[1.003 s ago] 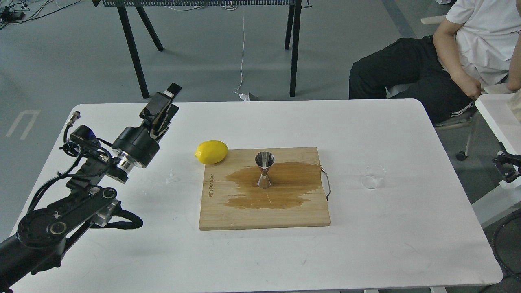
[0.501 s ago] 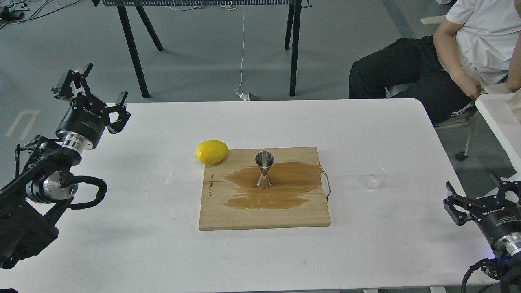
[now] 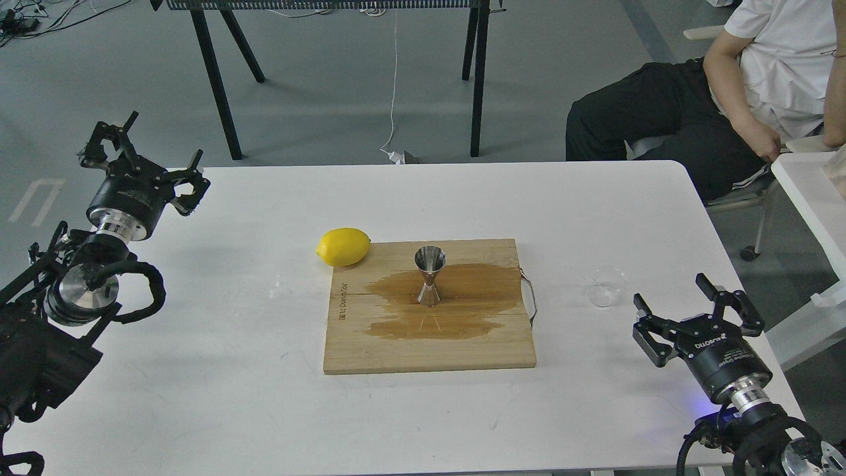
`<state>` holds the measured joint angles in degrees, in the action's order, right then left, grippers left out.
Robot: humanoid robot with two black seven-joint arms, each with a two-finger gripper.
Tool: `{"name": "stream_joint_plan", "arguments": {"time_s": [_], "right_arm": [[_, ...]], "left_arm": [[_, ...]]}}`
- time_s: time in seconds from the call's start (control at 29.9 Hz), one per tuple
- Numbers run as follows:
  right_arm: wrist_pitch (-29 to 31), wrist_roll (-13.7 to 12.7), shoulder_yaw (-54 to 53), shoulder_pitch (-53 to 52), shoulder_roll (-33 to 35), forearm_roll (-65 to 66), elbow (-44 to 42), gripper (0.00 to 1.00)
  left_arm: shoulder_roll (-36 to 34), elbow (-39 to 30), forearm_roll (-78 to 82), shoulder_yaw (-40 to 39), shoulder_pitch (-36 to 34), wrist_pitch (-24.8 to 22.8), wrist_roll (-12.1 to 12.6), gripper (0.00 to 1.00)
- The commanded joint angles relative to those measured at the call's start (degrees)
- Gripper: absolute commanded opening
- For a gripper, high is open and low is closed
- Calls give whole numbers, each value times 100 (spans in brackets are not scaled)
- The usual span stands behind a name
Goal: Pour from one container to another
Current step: 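Move the right gripper toward the small clear glass cup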
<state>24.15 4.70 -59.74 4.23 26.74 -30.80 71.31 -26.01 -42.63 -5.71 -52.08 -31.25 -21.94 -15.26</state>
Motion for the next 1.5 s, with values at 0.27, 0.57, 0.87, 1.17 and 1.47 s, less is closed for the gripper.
{"name": "stream_joint_plan", "arguments": {"time_s": [0.27,0.57,0.87,1.17,1.47], "right_arm": [[-1965,-48,-29,-563,-696,3,-266,100],[-2222,-119,15,-844,-785,30,-583,100],[-2170,-268,15,-1328,-1224,38,-1435,98],[-2125,-277,15,-1644,-1435,56,-1910,91],[-1747,-426,-3,-1688,-1435,56,-2007,67]], "left_arm": [[17,-9,0,40,-48,6,-3,100],[17,9,9,22,-48,6,-47,100],[8,17,9,66,-30,-29,-109,100],[-10,26,35,92,-57,-56,-91,100],[-1,9,35,92,-65,-328,-100,100]]}}
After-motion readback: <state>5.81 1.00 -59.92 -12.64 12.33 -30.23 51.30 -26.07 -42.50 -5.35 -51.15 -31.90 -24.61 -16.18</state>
